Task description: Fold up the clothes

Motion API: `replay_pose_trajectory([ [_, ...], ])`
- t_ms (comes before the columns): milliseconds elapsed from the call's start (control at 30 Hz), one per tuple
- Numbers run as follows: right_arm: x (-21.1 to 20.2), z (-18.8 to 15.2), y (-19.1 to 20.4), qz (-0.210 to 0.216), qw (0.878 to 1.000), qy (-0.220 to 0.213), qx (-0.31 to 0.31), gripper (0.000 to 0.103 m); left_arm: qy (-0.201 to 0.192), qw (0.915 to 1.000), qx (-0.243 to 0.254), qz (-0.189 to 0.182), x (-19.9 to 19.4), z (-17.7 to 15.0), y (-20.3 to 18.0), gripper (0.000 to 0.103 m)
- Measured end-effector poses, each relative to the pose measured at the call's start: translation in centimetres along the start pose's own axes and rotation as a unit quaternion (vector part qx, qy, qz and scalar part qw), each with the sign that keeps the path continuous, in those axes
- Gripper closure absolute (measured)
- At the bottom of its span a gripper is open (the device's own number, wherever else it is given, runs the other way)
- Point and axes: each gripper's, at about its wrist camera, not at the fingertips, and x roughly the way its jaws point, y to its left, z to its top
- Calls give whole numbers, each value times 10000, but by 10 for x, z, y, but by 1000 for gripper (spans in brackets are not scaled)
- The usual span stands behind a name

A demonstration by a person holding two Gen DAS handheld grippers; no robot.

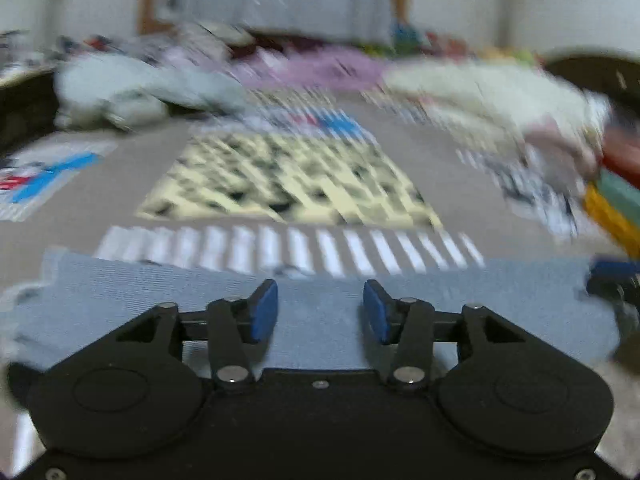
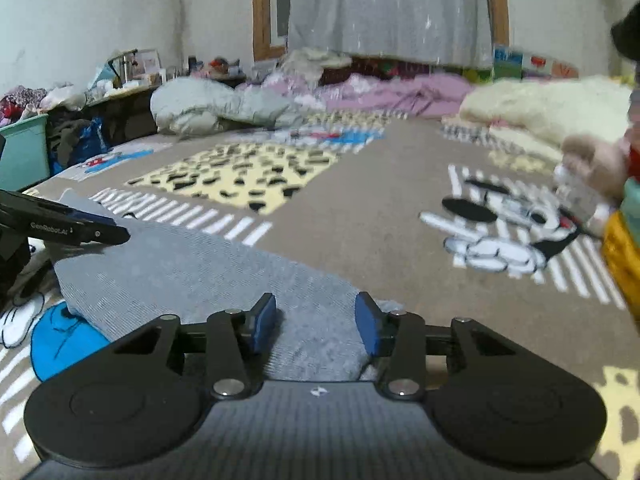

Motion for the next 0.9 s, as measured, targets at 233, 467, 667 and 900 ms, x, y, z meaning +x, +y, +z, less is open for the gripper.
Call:
replay_pose_trajectory([
  [233,-30,0,-14,18,9978,-208,629,38,-416,9727,-2276,161,-70,-2,87,50],
  [467,-37,-8,-25,105,9928,155,1187,38,-20,9075,-4199,-133,-77,-47,143,47],
  [667,-31,-14,-35,135,9865,274,1607,42,11,9048,-4249,-280,-59,-49,138,47],
  [900,-19,-20,-37,189,9840,317,1742,42,-222,8928,-4496,-176,-42,-49,149,51],
])
